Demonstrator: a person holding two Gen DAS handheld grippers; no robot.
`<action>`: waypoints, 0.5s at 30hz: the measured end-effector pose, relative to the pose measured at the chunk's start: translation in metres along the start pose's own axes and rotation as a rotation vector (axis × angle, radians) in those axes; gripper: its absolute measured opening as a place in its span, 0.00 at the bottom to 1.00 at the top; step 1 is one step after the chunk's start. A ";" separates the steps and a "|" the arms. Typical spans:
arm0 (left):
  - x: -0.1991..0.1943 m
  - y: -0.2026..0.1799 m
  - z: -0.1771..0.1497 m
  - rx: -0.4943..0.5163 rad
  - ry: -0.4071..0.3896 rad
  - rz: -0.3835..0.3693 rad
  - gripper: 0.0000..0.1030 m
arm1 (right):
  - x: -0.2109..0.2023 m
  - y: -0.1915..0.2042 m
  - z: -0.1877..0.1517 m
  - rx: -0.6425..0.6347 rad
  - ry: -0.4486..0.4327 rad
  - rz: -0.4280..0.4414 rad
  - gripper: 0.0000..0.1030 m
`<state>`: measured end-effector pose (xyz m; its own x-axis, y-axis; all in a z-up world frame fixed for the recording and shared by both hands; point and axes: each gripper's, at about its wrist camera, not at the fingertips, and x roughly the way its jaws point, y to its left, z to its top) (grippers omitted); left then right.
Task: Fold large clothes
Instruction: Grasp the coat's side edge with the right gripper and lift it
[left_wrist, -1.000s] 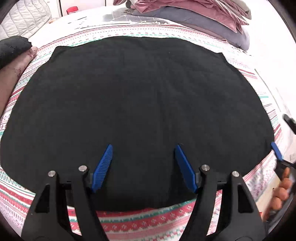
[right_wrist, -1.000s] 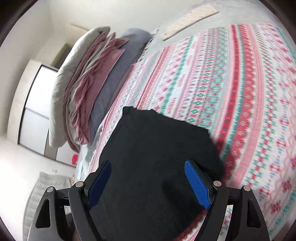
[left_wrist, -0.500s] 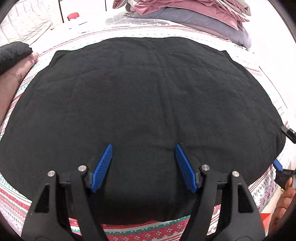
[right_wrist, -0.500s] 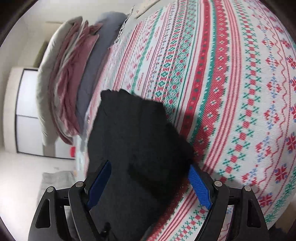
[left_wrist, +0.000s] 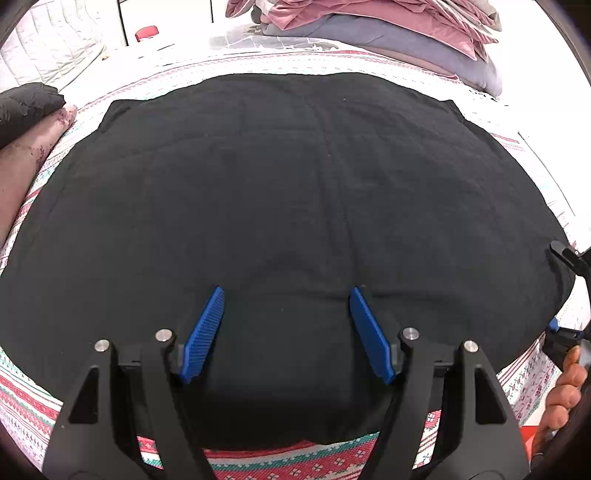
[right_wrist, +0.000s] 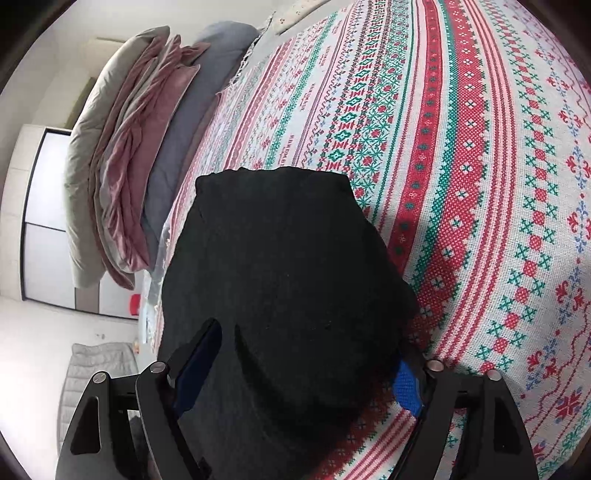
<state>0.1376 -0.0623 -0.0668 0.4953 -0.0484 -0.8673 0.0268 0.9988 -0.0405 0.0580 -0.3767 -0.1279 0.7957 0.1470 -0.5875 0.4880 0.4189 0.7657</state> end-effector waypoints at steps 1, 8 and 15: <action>0.000 0.000 0.000 0.002 -0.002 0.002 0.69 | -0.001 0.001 0.000 0.008 -0.008 0.015 0.68; 0.001 -0.002 -0.002 0.009 -0.005 0.018 0.69 | -0.028 0.039 -0.015 -0.163 -0.102 0.122 0.31; 0.001 -0.002 -0.001 0.013 -0.005 0.022 0.69 | -0.051 0.086 -0.043 -0.363 -0.185 0.222 0.28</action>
<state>0.1371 -0.0648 -0.0686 0.4999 -0.0268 -0.8656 0.0270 0.9995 -0.0153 0.0439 -0.3097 -0.0430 0.9336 0.1202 -0.3376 0.1674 0.6867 0.7074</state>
